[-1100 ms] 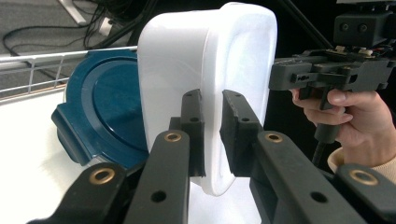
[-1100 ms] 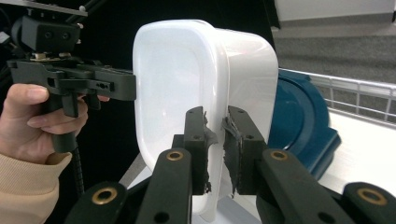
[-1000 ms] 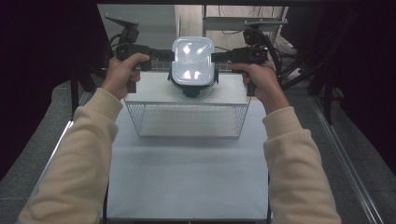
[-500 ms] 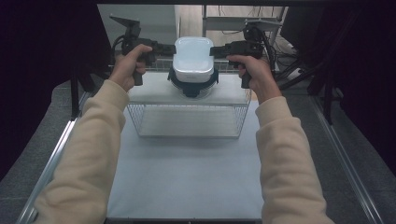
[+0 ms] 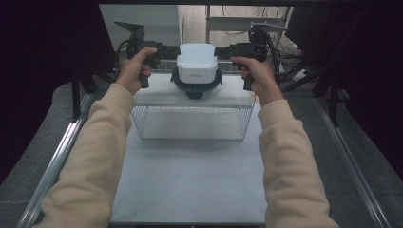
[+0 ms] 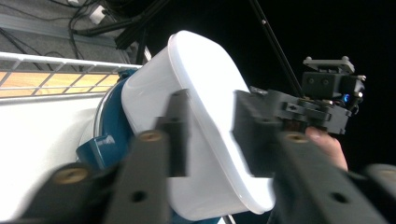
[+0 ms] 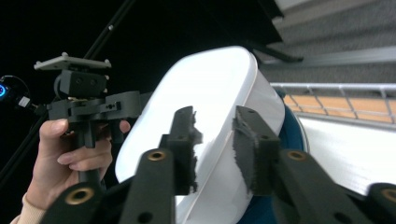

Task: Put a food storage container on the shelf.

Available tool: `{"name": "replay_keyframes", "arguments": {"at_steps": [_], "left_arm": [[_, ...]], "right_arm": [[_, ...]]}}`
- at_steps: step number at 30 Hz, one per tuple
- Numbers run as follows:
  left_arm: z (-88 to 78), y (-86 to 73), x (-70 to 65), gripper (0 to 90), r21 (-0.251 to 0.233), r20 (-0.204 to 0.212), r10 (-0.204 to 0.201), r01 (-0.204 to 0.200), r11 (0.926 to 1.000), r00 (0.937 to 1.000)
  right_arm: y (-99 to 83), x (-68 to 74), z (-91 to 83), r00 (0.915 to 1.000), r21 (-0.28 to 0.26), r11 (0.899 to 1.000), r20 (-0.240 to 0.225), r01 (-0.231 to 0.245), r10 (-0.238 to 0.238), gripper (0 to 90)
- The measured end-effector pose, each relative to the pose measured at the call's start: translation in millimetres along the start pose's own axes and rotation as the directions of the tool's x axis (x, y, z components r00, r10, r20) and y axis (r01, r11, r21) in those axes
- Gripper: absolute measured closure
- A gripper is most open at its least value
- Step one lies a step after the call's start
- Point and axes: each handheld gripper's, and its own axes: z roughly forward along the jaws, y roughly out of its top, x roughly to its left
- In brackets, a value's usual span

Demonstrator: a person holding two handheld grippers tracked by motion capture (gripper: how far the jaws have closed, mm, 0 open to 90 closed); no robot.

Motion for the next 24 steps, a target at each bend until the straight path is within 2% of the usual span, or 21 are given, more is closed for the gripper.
{"name": "replay_keyframes", "arguments": {"at_steps": [2, 4, 5, 6, 8, 9, 10, 12, 15, 17, 19, 20, 22, 24], "left_arm": [[-5.7, -1.2, -5.9, 50.1, -0.031, -0.02, 0.041, -0.042, 0.9987, 0.999], [-13.8, -4.3, -13.8, 42.9, -0.053, -0.039, 0.096, -0.098, 0.9938, 0.9947], [-19.9, -7.7, -19.1, 40.6, -0.055, -0.058, 0.144, -0.147, 0.9876, 0.988], [-23.6, -10.5, -22.4, 38.8, -0.057, -0.074, 0.169, -0.174, 0.9832, 0.9828], [-32.8, -20.9, -30.3, 36.2, -0.062, -0.121, 0.239, -0.247, 0.9669, 0.9635], [-37.4, -27.5, -33.5, 34.0, -0.058, -0.149, 0.272, -0.283, 0.9575, 0.9508], [-41.7, -34.8, -36.1, 33.0, -0.057, -0.167, 0.3, -0.313, 0.9482, 0.9394], [-49.5, -50.2, -39.4, 31.2, -0.054, -0.189, 0.343, -0.358, 0.9321, 0.9203], [-60.1, -75.9, -42.2, 28.5, -0.045, -0.206, 0.382, -0.399, 0.916, 0.901], [-65.9, -92.0, -43.0, 27.2, -0.037, -0.217, 0.411, -0.428, 0.903, 0.8855], [-71.4, -111.8, -43.4, 25.9, -0.03, -0.221, 0.442, -0.459, 0.888, 0.8696], [-74.1, -124.8, -43.8, 25.3, -0.014, -0.224, 0.462, -0.477, 0.879, 0.8583], [-77.8, -145.8, -43.3, 24.2, 0.006, -0.238, 0.488, -0.501, 0.8656, 0.84], [-80.7, -164.9, -40.2, 23.2, 0.025, -0.24, 0.508, -0.517, 0.8554, 0.8274]], "right_arm": [[-0.9, 4.4, -7.8, 0.9994, -0.035, 0.999, 0.004, 0.035, -0.035, 57.0], [-3.6, 11.0, -18.3, 0.9959, -0.055, 0.994, 0.019, 0.09, -0.089, 52.6], [-6.2, 14.1, -23.8, 0.9908, -0.06, 0.989, 0.033, 0.133, -0.131, 49.9], [-10.3, 18.1, -31.1, 0.9828, -0.064, 0.981, 0.047, 0.181, -0.178, 47.9], [-17.9, 22.5, -41.1, 0.9698, -0.063, 0.969, 0.06, 0.24, -0.236, 45.9], [-23.0, 24.5, -46.4, 0.9615, -0.064, 0.961, 0.069, 0.27, -0.266, 43.9], [-28.1, 26.3, -51.6, 0.9546, -0.061, 0.954, 0.07, 0.294, -0.29, 42.5], [-39.5, 28.9, -61.1, 0.9434, -0.069, 0.942, 0.068, 0.329, -0.325, 40.2], [-56.4, 30.1, -72.2, 0.9271, -0.067, 0.926, 0.076, 0.372, -0.367, 37.2], [-68.0, 29.3, -77.6, 0.9128, -0.063, 0.912, 0.09, 0.404, -0.398, 35.2], [-81.2, 27.6, -82.6, 0.904, -0.055, 0.905, 0.097, 0.422, -0.416, 33.0], [-86.6, 26.9, -84.3, 0.899, -0.048, 0.901, 0.104, 0.432, -0.425, 32.3], [-105.4, 24.8, -88.8, 0.8818, -0.035, 0.886, 0.123, 0.462, -0.455, 30.4], [-124.0, 22.6, -92.3, 0.866, -0.023, 0.872, 0.13, 0.489, -0.483, 29.3]]}}
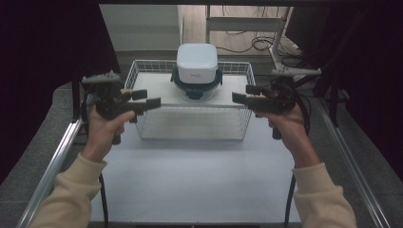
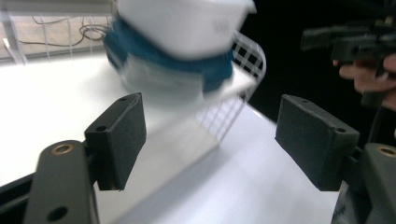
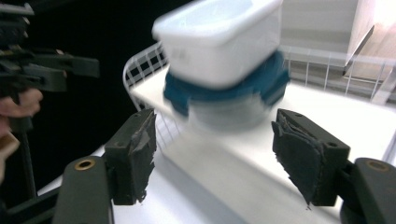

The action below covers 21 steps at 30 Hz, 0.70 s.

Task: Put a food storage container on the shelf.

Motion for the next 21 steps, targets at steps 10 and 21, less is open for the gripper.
{"name": "replay_keyframes", "arguments": {"at_steps": [10, 21], "left_arm": [[3.9, -92.3, -6.5, 22.5, 0.088, -0.048, -0.002, 0.006, 0.9961, 0.9988], [19.9, -143.2, 5.0, 22.4, 0.174, -0.049, -0.101, 0.108, 0.9788, 0.9937]], "right_arm": [[-85.7, 16.4, -14.5, 0.9984, 0.029, 0.998, 0.025, 0.049, -0.05, 26.2], [-155.7, 11.1, -2.6, 0.9996, 0.124, 0.992, 0.028, -0.001, -0.002, 25.5]]}}
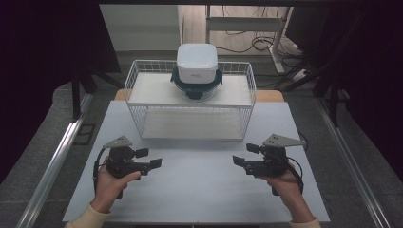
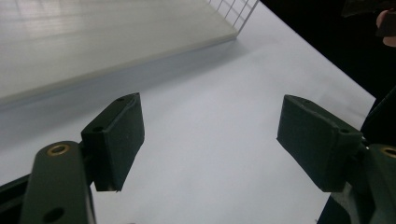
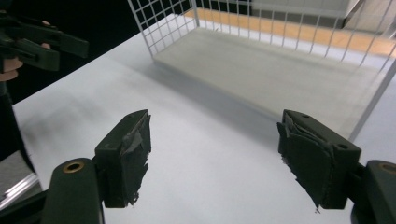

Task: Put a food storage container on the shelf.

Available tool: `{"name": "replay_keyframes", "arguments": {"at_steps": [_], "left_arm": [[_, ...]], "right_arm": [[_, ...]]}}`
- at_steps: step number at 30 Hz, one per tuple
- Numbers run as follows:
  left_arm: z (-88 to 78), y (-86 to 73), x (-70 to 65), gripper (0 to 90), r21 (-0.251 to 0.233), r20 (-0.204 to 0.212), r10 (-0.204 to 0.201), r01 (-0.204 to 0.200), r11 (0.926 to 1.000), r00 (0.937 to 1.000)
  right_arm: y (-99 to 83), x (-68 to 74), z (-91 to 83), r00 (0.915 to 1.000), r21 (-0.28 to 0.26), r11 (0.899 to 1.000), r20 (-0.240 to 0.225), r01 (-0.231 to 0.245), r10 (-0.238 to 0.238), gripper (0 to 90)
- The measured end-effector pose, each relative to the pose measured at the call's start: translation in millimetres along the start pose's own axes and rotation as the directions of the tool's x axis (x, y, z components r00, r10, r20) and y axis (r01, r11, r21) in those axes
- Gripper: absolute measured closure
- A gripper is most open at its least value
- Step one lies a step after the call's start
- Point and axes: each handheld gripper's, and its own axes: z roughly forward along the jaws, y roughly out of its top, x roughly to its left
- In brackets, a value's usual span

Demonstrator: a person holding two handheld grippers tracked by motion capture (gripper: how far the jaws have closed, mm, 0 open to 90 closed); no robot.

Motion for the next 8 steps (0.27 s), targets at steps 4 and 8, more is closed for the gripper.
{"name": "replay_keyframes", "arguments": {"at_steps": [4, 8], "left_arm": [[-3.5, 3.4, -2.4, 22.4, -0.016, -0.01, 0.012, -0.013, 0.9998, 0.9999], [-3.9, 3.4, -2.2, 22.4, -0.015, -0.016, 0.016, -0.016, 0.9998, 0.9997]], "right_arm": [[-0.2, -0.8, -0.1, 1.0, -0.005, 1.0, 0.0, -0.001, 0.001, 25.0], [-1.1, -0.5, -1.2, 1.0, -0.015, 1.0, 0.006, 0.001, -0.001, 24.1]]}}
